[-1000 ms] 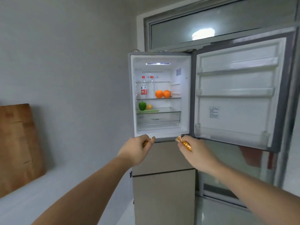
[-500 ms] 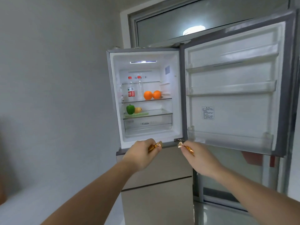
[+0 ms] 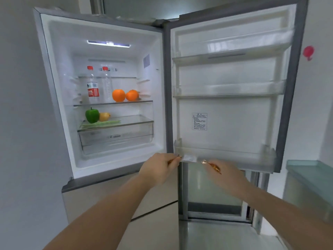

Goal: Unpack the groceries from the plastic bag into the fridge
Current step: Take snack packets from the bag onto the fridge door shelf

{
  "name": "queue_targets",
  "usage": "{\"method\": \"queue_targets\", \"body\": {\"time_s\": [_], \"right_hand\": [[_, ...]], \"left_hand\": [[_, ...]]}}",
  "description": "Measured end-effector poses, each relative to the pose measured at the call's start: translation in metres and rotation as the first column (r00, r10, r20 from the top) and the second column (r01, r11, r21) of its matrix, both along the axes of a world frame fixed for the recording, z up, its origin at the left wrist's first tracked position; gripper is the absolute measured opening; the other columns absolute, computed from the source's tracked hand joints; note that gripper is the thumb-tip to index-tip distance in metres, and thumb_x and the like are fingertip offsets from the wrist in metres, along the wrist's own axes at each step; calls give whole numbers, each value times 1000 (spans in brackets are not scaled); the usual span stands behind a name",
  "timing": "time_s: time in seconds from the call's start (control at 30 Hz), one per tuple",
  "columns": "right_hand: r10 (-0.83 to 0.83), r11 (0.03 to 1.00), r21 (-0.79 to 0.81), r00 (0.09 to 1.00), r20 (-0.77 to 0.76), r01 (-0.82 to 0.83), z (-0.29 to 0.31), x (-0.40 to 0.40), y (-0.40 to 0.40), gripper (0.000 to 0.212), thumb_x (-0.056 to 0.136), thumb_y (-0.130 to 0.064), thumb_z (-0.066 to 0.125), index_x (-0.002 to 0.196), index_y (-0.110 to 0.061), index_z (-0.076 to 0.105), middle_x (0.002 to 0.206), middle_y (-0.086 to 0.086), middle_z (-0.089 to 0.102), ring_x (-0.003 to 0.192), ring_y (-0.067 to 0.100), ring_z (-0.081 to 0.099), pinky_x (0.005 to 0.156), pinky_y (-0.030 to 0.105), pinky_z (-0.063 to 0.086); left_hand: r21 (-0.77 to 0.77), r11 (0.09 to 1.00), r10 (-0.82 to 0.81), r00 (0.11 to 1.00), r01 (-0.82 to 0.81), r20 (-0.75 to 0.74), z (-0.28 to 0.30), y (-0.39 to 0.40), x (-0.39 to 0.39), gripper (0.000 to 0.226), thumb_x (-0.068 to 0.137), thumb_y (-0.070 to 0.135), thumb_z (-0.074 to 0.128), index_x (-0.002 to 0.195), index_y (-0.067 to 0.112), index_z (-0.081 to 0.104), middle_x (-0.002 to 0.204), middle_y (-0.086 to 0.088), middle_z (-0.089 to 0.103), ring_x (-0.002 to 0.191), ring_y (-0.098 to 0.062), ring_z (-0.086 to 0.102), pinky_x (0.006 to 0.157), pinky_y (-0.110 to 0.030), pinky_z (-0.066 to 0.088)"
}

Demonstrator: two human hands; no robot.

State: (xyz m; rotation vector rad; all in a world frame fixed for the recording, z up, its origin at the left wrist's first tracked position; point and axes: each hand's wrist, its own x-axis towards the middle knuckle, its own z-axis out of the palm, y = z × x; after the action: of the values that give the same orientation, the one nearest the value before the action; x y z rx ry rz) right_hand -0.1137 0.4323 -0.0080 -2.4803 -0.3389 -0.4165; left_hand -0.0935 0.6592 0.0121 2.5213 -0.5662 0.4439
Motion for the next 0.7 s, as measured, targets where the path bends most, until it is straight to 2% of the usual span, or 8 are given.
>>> {"method": "queue_targets", "body": {"time_s": [0.07, 0.13, 0.2, 0.27, 0.4, 0.47, 0.53, 0.7], "right_hand": [[-66, 997, 31, 998, -19, 66, 4, 23, -3, 34, 101, -37, 36, 82, -20, 59, 65, 1, 55, 59, 16, 50, 58, 30, 36], [-121, 989, 79, 992, -26, 123, 11, 46, -6, 31, 101, -29, 35, 81, -26, 58, 68, -1, 58, 64, 18, 54, 60, 30, 37], [-163, 982, 93, 986, -34, 165, 17, 64, -10, 30, 101, -25, 33, 86, -25, 59, 66, -4, 56, 61, 15, 51, 57, 30, 35], [-199, 971, 131, 979, -40, 202, 22, 78, -16, 29, 100, -23, 34, 92, -22, 62, 64, -5, 55, 58, 13, 49, 56, 29, 35], [-259, 956, 134, 966, -21, 260, 30, 102, -34, 25, 99, -23, 37, 97, -22, 62, 75, 3, 62, 71, 21, 57, 66, 31, 42], [-269, 954, 140, 963, -6, 267, 35, 114, -43, 24, 100, -24, 38, 99, -23, 62, 76, 3, 62, 71, 21, 57, 67, 31, 42], [-258, 956, 147, 966, 6, 254, 38, 128, -54, 22, 99, -23, 39, 97, -22, 61, 75, 6, 61, 70, 23, 55, 65, 32, 41], [-216, 965, 140, 975, -43, 220, 33, 162, -74, 19, 96, -16, 42, 95, -24, 59, 84, 18, 64, 65, 21, 53, 67, 34, 45]], "left_hand": [[-29, 998, -53, 998, 52, -27, 2, -3, 37, 42, 101, 41, 37, 79, 12, 58, 67, -3, 55, 59, -14, 47, 57, -29, 35], [-99, 990, -113, 990, 105, -79, 10, -7, 75, 39, 101, 34, 37, 77, 9, 56, 68, -3, 54, 63, -18, 48, 61, -32, 40], [-162, 976, -167, 978, 146, -125, 18, -15, 111, 35, 101, 28, 35, 93, 5, 61, 71, -4, 55, 63, -19, 48, 62, -34, 42], [-137, 972, -213, 966, 193, -149, 25, -30, 142, 33, 102, 25, 32, 105, 6, 59, 73, -4, 54, 60, -16, 44, 58, -30, 38], [-91, 955, -296, 933, 283, -205, 31, -66, 196, 22, 100, 18, 43, 117, 18, 55, 83, -3, 58, 60, -12, 49, 54, -23, 42], [-84, 943, -332, 920, 321, -210, 33, -80, 213, 27, 95, 18, 53, 122, 21, 54, 97, -2, 62, 71, -14, 56, 66, -27, 51], [-43, 943, -332, 918, 331, -215, 33, -91, 226, 30, 91, 19, 62, 120, 19, 56, 105, 2, 63, 89, -16, 61, 84, -32, 53], [159, 900, -300, 842, 406, -448, 25, -103, 251, 27, 87, 18, 68, 114, 16, 67, 112, 0, 67, 102, -20, 63, 93, -34, 52]]}}
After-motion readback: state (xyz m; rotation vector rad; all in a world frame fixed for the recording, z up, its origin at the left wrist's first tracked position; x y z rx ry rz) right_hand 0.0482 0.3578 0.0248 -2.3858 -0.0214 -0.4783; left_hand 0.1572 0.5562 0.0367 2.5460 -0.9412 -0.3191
